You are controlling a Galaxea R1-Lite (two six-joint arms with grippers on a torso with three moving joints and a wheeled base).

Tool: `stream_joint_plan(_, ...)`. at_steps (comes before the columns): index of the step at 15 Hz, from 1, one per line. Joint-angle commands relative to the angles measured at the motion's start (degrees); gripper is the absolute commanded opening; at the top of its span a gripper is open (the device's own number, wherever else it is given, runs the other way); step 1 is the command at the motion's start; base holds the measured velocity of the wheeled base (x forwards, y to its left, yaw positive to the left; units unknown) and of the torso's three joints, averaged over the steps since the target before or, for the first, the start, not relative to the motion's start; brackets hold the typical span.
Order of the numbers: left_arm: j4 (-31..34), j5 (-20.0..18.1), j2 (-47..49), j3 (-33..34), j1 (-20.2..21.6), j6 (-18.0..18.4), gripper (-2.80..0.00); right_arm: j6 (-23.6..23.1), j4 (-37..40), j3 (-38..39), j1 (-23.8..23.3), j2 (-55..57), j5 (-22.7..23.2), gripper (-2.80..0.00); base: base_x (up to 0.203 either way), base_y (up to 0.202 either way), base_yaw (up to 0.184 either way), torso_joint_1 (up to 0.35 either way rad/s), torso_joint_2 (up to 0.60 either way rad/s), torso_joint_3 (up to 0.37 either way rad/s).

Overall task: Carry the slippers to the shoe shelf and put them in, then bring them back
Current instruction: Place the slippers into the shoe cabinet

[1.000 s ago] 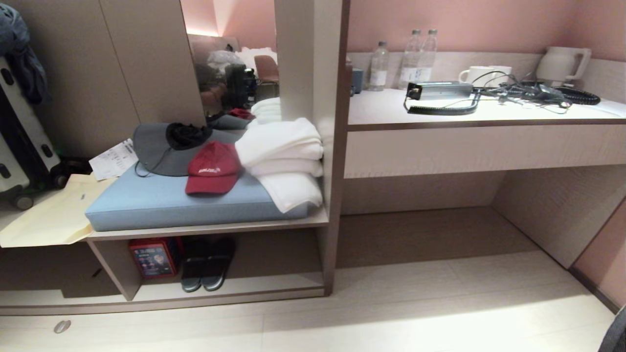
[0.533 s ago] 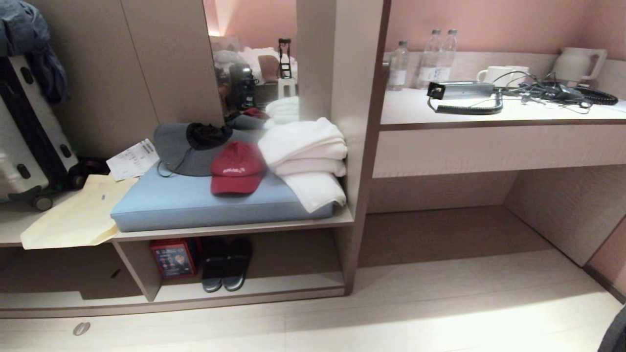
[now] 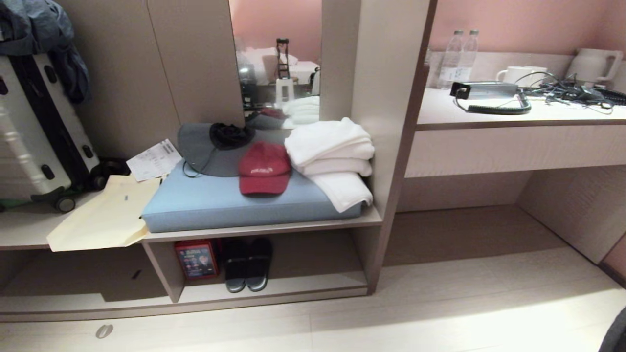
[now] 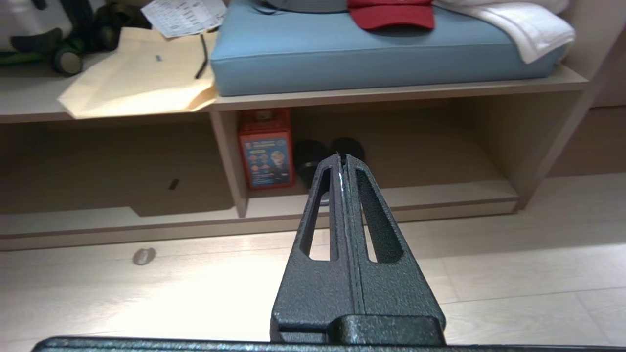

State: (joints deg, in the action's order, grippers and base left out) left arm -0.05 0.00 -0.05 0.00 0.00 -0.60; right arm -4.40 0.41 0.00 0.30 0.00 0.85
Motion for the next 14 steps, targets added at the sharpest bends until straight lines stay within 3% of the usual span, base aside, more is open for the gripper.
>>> stream_joint_plan(1,0.0,0.0,0.0,0.0,0.0,0.0,-2.8,0.0,0.0,0.0,0.0,0.1,0.0,-2.8,0.0,0.196,0.001,0.0,0.01,0.002)
stream_joint_plan(8,0.0,0.0,0.0,0.0,0.1,0.2,-2.8,-0.1,0.0,0.0,0.0,0.1,0.0,-2.8,0.0,0.188,-0.003,0.004,0.0,0.002)
stream_joint_plan(14,0.0,0.0,0.0,0.0,0.1,0.2,-2.8,-0.1,0.0,0.0,0.0,0.1,0.0,-2.8,0.0,0.017,0.0,0.0,0.0,0.0)
